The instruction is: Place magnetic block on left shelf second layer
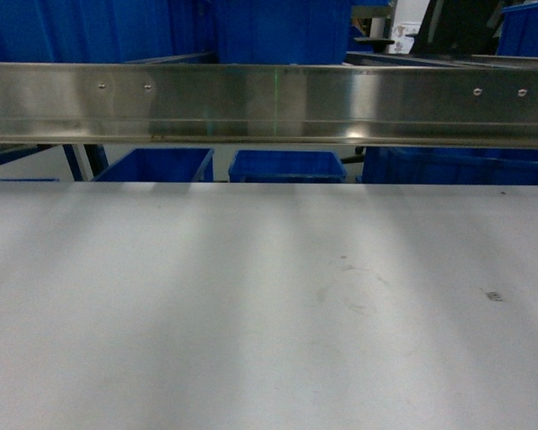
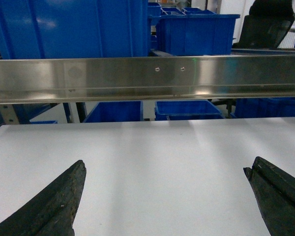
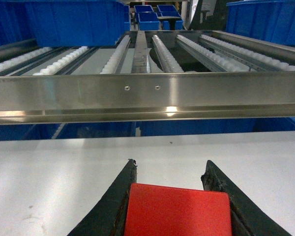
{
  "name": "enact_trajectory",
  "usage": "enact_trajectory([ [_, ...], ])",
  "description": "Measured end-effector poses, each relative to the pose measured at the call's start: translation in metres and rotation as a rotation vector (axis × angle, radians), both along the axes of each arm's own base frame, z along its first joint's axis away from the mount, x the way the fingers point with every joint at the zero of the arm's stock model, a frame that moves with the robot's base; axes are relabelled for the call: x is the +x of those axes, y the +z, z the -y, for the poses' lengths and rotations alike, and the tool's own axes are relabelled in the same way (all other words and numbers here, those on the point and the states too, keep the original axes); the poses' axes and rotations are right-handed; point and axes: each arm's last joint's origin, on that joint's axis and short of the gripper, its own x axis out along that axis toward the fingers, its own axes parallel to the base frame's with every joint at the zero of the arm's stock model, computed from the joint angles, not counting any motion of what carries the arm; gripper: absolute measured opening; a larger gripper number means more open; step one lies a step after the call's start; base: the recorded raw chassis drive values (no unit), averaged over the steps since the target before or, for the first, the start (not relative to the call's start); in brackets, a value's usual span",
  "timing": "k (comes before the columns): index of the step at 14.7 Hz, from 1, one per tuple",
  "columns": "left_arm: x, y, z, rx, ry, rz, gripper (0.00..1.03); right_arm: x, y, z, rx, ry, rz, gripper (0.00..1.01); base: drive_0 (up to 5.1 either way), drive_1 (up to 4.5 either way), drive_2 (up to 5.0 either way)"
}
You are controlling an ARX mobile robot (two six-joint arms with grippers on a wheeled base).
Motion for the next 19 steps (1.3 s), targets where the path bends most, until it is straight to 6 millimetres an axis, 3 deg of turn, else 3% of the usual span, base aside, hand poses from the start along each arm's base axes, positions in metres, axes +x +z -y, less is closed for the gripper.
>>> enact_trajectory([
  [19, 0.0000, 0.0000, 0.0000, 0.000, 0.000, 0.000, 0.98, 0.0000, -0.0004, -0.0001, 0.001, 0.003, -0.003, 0.34, -5.0, 2.39, 2.4],
])
